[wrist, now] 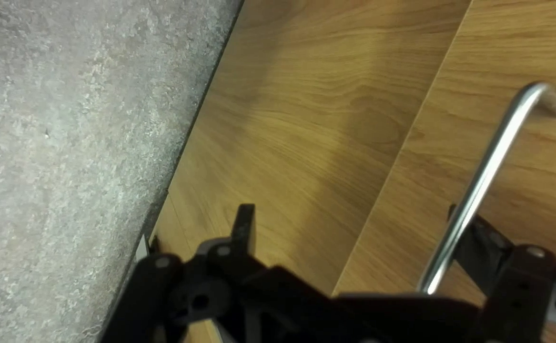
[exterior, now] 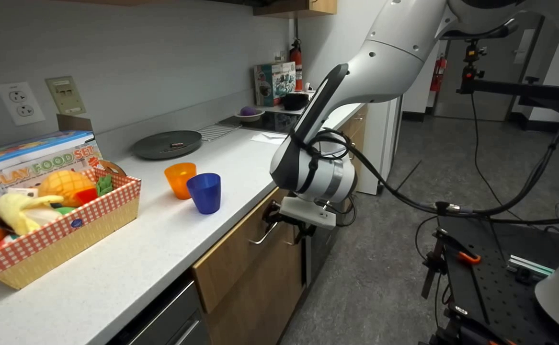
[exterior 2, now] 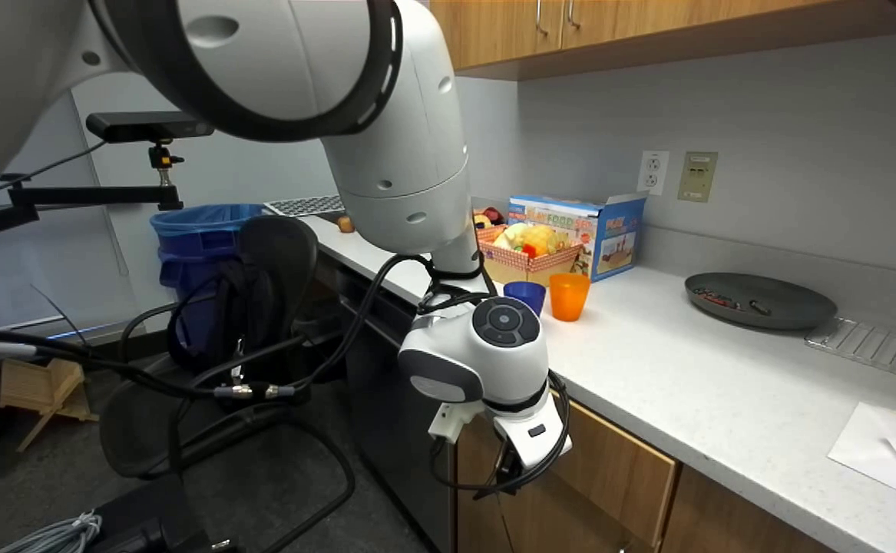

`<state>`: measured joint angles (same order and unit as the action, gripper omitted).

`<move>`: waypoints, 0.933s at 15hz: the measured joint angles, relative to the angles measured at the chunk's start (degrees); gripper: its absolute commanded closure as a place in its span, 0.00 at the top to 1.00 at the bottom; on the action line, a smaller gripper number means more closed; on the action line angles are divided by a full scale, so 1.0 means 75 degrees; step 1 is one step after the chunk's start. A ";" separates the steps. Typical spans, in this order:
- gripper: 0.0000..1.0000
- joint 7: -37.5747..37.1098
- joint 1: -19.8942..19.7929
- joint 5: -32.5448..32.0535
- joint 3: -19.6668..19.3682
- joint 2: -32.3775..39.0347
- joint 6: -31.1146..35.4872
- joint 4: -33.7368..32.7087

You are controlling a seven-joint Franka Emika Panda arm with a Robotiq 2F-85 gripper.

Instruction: Open the drawer on the left

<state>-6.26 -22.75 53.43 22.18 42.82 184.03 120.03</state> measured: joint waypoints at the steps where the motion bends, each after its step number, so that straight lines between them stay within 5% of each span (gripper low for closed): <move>1: 1.00 -0.0021 0.0048 0.0000 -0.0049 -0.0023 -0.0035 0.0007; 8: 1.00 -0.0041 0.0020 0.0043 0.0038 -0.0273 0.0218 0.0507; 11: 1.00 0.0176 -0.0511 0.0021 0.0760 -0.0353 0.1092 0.1050; 14: 1.00 0.0310 -0.1540 -0.0389 0.2063 -0.0536 0.2333 0.1745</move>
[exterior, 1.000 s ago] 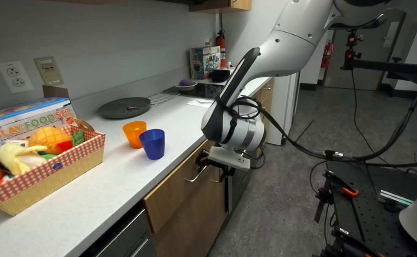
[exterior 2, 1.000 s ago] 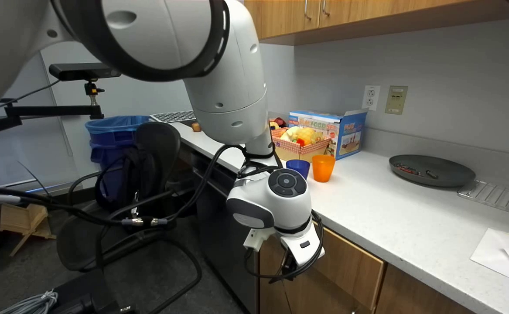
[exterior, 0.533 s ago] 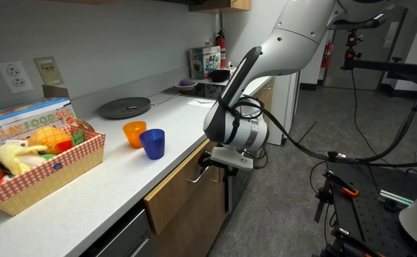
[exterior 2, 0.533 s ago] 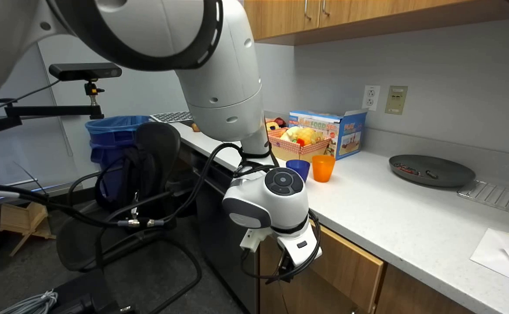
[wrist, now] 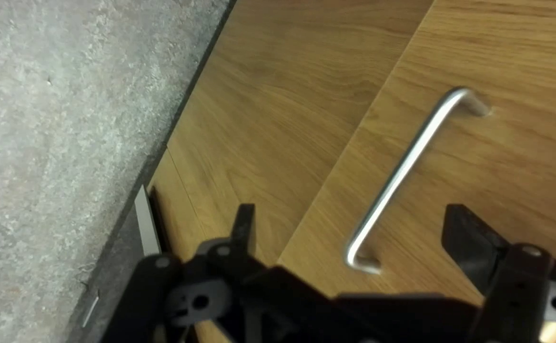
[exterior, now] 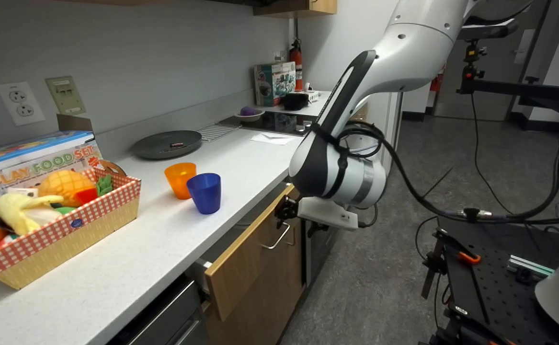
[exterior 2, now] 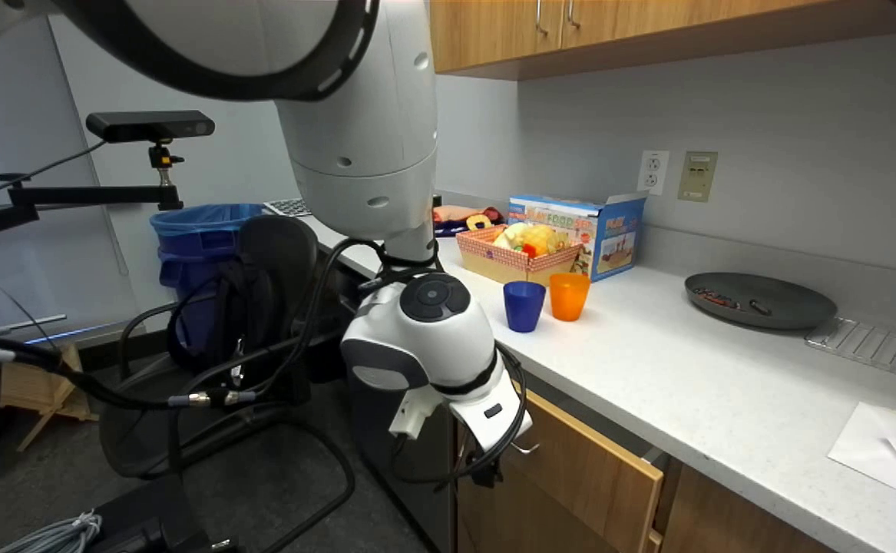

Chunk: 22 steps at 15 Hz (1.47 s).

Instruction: Open the drawer on the left

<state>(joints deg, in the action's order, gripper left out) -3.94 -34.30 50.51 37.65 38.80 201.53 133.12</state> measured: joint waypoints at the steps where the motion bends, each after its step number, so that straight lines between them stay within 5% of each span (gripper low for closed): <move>1: 1.00 -0.0027 -0.0343 -0.0279 0.0399 -0.0060 0.0420 0.0254; 6: 1.00 -0.0392 -0.1833 -0.1552 0.1884 -0.0240 0.1910 0.1555; 14: 1.00 -0.3615 -0.1865 -0.4841 0.0939 -0.1394 0.1579 0.2268; 22: 1.00 -0.4823 -0.1794 -0.5910 0.0481 -0.1595 -0.0293 0.1361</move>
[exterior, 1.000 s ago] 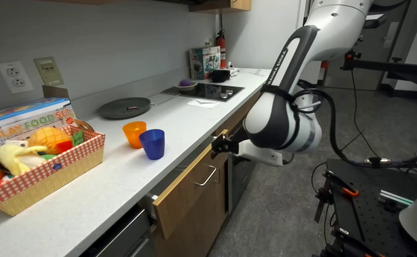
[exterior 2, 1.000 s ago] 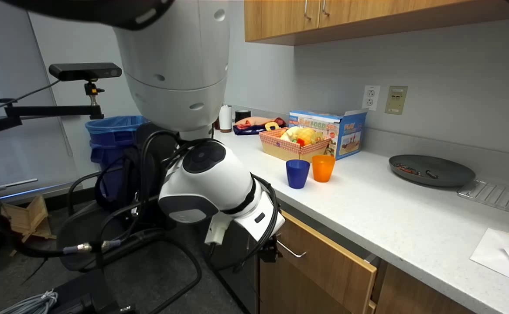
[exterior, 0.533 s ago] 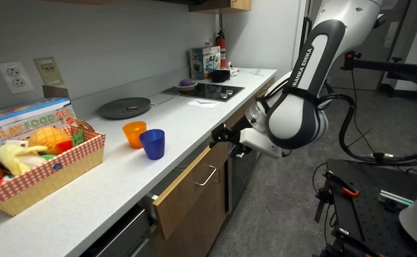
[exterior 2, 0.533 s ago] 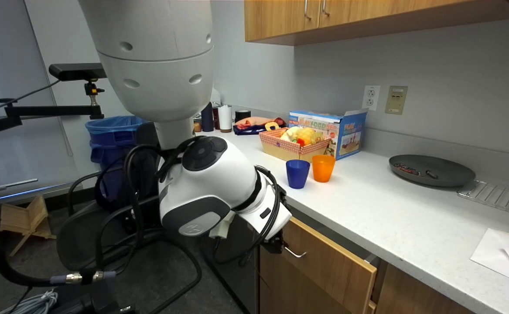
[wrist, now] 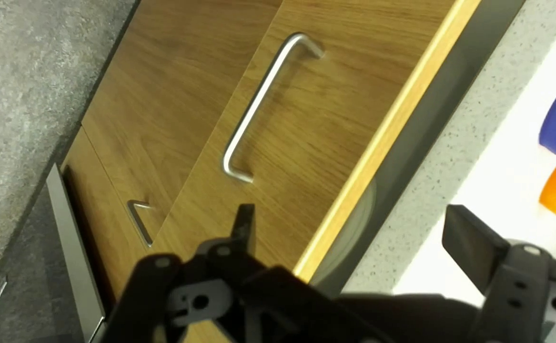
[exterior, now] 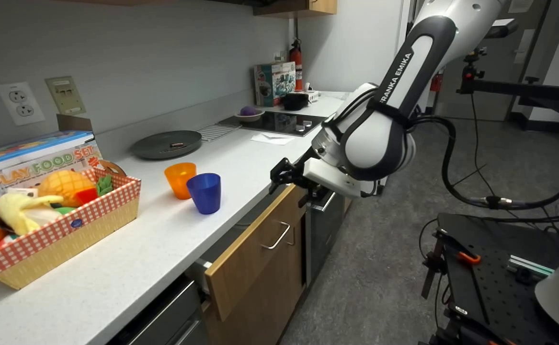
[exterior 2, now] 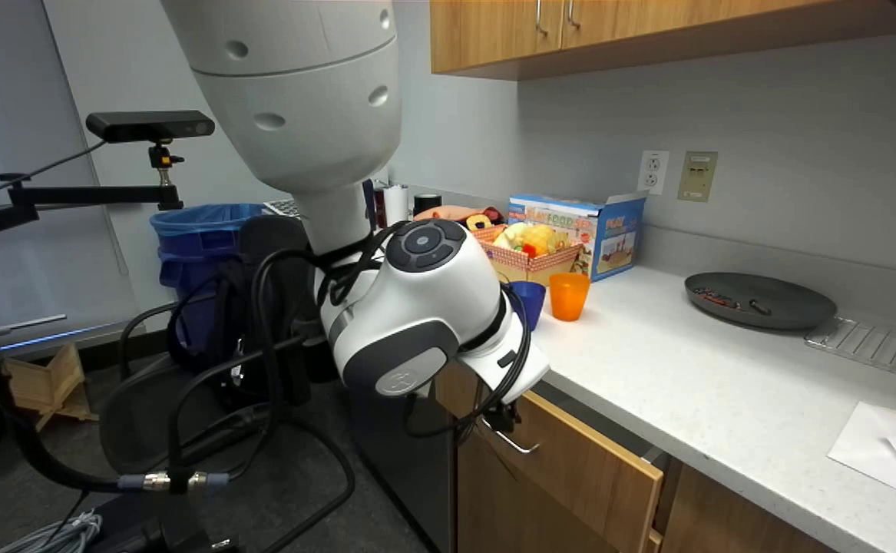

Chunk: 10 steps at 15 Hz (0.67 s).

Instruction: Open the drawer on the left

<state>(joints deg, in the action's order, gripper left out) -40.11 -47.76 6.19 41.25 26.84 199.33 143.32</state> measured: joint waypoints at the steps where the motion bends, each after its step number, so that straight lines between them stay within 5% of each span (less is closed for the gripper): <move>1: 1.00 -0.0016 0.0045 0.0004 -0.0043 0.0009 -0.0244 -0.0124; 10: 1.00 0.0156 0.1156 0.1002 -0.1010 0.0178 -0.2151 -0.1118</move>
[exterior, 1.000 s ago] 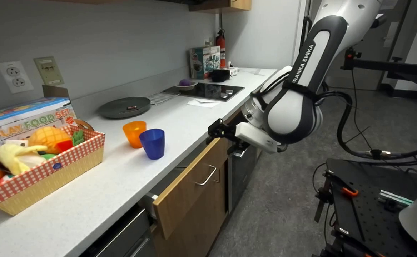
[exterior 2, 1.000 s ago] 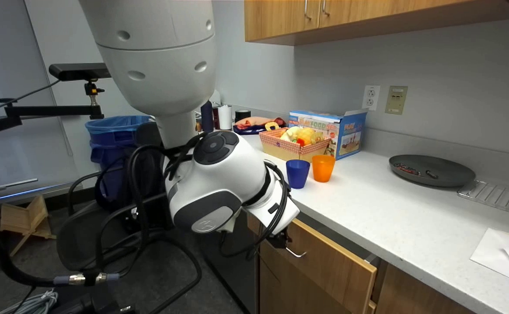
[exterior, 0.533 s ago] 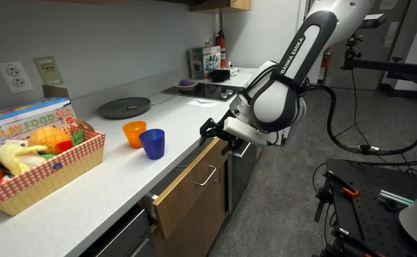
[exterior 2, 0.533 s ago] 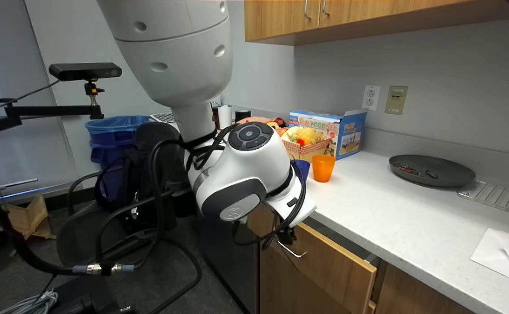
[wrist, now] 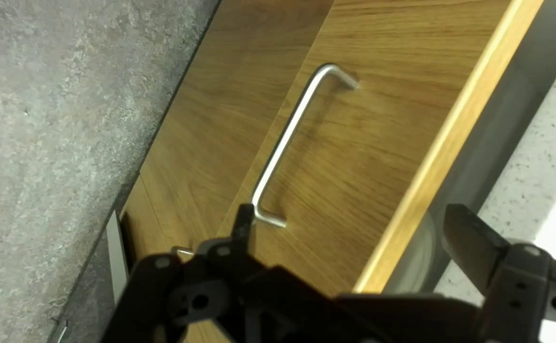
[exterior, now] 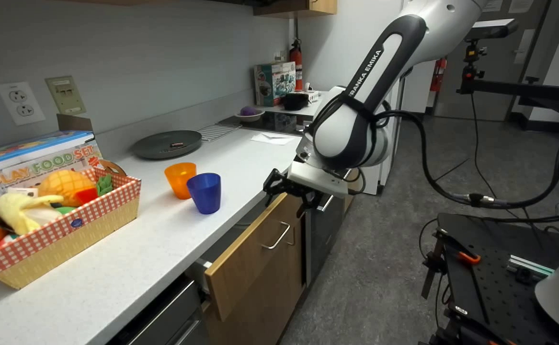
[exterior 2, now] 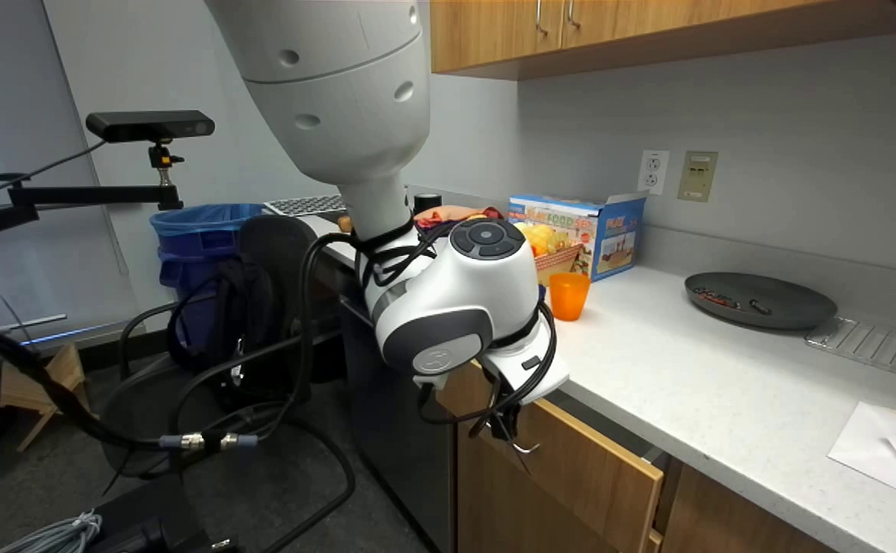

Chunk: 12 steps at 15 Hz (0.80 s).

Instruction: Open the drawer on the left

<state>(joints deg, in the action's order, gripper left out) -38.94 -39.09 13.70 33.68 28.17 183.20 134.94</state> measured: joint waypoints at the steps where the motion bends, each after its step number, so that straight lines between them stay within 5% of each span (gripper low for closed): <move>1: 1.00 0.0078 0.0164 0.0164 -0.0168 0.0035 -0.0179 -0.0152; 12: 1.00 0.1252 0.1835 0.2087 -0.1797 0.0329 -0.1527 -0.1285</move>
<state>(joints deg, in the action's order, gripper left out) -29.55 -25.33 29.36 20.20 30.64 171.75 125.30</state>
